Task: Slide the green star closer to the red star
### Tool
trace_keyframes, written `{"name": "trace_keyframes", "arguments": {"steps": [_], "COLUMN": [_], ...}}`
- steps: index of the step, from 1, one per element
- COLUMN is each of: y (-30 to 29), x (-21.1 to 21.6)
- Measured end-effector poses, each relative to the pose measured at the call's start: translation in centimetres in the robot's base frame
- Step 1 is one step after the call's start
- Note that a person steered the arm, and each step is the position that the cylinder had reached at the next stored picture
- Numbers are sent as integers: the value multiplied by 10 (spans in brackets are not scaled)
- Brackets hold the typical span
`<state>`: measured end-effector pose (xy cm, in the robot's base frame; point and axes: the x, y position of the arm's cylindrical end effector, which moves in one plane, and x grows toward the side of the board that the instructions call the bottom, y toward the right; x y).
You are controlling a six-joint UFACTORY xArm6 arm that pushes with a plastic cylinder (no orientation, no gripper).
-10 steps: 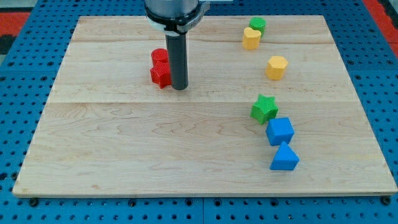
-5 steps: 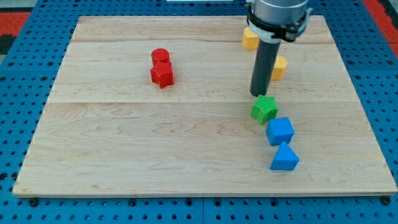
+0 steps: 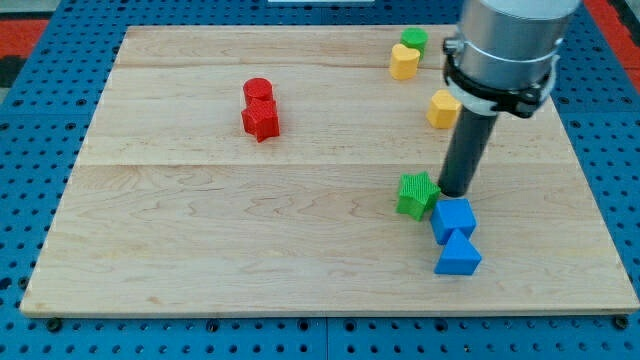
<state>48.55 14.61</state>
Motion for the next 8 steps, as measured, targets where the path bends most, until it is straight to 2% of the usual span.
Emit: {"name": "trace_keyframes", "arguments": {"steps": [2, 4, 5, 6, 7, 8], "y": [-74, -85, -152, -147, -187, -201], "x": [1, 29, 20, 57, 63, -8]}}
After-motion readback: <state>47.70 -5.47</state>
